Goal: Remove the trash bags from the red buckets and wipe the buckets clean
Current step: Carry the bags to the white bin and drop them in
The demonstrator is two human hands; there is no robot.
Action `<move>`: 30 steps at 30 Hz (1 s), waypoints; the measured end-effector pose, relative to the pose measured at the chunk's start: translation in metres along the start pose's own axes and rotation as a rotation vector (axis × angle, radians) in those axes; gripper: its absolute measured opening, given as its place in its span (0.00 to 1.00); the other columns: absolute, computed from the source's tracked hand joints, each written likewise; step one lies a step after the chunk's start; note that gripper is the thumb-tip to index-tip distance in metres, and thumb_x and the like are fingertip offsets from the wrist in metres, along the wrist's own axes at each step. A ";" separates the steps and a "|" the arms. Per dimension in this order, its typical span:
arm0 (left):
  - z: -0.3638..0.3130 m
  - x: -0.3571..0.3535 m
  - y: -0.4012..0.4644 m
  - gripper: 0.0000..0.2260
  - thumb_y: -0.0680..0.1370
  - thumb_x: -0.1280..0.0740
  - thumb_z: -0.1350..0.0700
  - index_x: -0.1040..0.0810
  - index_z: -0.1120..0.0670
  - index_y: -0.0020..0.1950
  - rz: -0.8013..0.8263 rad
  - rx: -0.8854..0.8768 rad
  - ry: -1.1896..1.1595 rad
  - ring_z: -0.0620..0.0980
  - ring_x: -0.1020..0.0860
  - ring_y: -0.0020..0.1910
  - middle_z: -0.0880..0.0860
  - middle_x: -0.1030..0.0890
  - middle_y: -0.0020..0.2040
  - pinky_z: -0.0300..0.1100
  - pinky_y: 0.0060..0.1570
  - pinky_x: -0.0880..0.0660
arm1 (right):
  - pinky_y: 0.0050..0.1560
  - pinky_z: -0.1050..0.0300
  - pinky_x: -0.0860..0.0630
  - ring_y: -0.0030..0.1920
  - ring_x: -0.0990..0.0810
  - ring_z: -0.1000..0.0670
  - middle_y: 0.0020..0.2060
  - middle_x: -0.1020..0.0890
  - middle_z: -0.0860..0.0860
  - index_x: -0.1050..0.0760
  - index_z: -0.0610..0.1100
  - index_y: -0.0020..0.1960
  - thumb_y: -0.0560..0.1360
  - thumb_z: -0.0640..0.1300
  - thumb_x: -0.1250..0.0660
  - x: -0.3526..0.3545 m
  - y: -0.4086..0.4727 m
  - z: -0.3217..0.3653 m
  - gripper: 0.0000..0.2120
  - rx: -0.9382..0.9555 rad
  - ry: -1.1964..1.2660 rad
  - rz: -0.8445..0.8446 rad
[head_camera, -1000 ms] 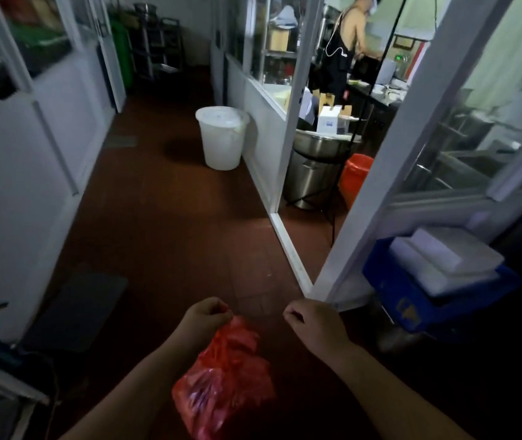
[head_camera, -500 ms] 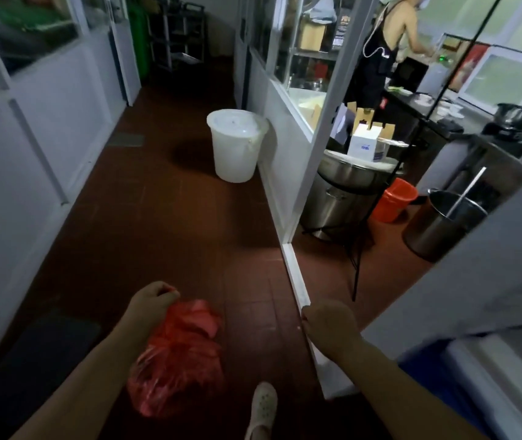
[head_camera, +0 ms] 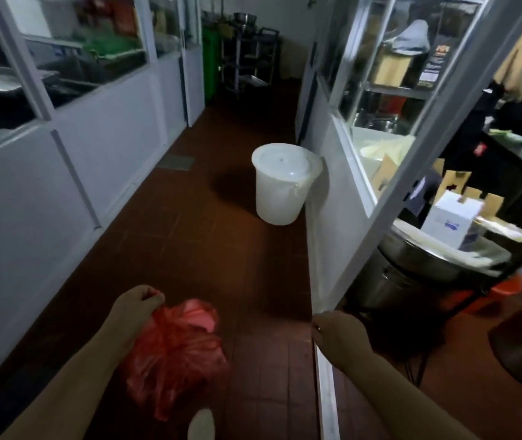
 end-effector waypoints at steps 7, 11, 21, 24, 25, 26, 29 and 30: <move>-0.065 -0.058 0.177 0.04 0.74 0.31 0.62 0.20 0.61 0.40 0.018 -0.020 0.059 0.53 0.25 0.37 0.60 0.20 0.37 0.48 0.43 0.27 | 0.41 0.61 0.27 0.42 0.23 0.52 0.42 0.22 0.52 0.23 0.46 0.50 0.80 0.48 0.44 0.012 0.198 -0.043 0.12 -0.025 0.035 0.012; -0.106 -0.092 0.270 0.05 0.75 0.32 0.61 0.21 0.59 0.39 0.086 0.049 0.034 0.52 0.25 0.35 0.57 0.21 0.35 0.43 0.40 0.29 | 0.38 0.61 0.31 0.43 0.21 0.51 0.42 0.21 0.52 0.22 0.46 0.50 0.80 0.48 0.44 0.027 0.305 -0.067 0.12 -0.053 0.032 0.031; -0.191 -0.168 0.464 0.05 0.76 0.34 0.59 0.21 0.57 0.41 0.076 0.095 0.043 0.56 0.23 0.36 0.60 0.20 0.37 0.49 0.41 0.28 | 0.36 0.58 0.33 0.44 0.21 0.48 0.43 0.19 0.49 0.22 0.45 0.50 0.78 0.46 0.42 0.028 0.531 -0.145 0.11 -0.083 0.096 0.104; -0.215 -0.183 0.521 0.04 0.76 0.34 0.59 0.21 0.57 0.43 0.007 0.129 -0.010 0.55 0.22 0.38 0.59 0.19 0.39 0.47 0.43 0.26 | 0.35 0.59 0.37 0.41 0.22 0.48 0.41 0.19 0.49 0.21 0.45 0.49 0.78 0.45 0.41 0.031 0.610 -0.169 0.10 -0.039 0.119 0.079; -0.226 -0.189 0.538 0.03 0.76 0.34 0.60 0.21 0.57 0.44 -0.020 0.143 -0.036 0.54 0.22 0.38 0.58 0.20 0.39 0.44 0.42 0.27 | 0.35 0.59 0.37 0.39 0.24 0.48 0.42 0.19 0.48 0.21 0.45 0.49 0.78 0.45 0.41 0.033 0.635 -0.176 0.10 -0.019 0.115 0.083; -0.238 -0.195 0.554 0.03 0.76 0.34 0.60 0.22 0.58 0.44 -0.046 0.162 -0.061 0.53 0.23 0.37 0.57 0.21 0.38 0.41 0.39 0.28 | 0.35 0.59 0.38 0.37 0.27 0.49 0.43 0.18 0.48 0.22 0.45 0.49 0.77 0.45 0.41 0.037 0.660 -0.184 0.10 -0.007 0.111 0.092; -0.271 -0.212 0.601 0.03 0.77 0.34 0.61 0.23 0.58 0.43 -0.105 0.182 -0.117 0.50 0.26 0.35 0.55 0.23 0.37 0.39 0.34 0.31 | 0.35 0.58 0.38 0.38 0.27 0.48 0.44 0.18 0.48 0.22 0.45 0.48 0.77 0.46 0.41 0.049 0.731 -0.206 0.10 0.033 0.081 0.107; -0.278 -0.216 0.621 0.03 0.76 0.34 0.61 0.23 0.59 0.43 -0.127 0.190 -0.120 0.49 0.26 0.34 0.55 0.24 0.36 0.38 0.33 0.31 | 0.36 0.58 0.38 0.41 0.24 0.46 0.45 0.18 0.48 0.22 0.45 0.48 0.77 0.46 0.41 0.051 0.757 -0.213 0.10 0.046 0.063 0.121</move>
Point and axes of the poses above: each hand's wrist, its own y-axis towards the middle knuckle, its own x-axis out of the back of the hand, z = x × y, the point moved 9 cm from there along y, towards the middle knuckle
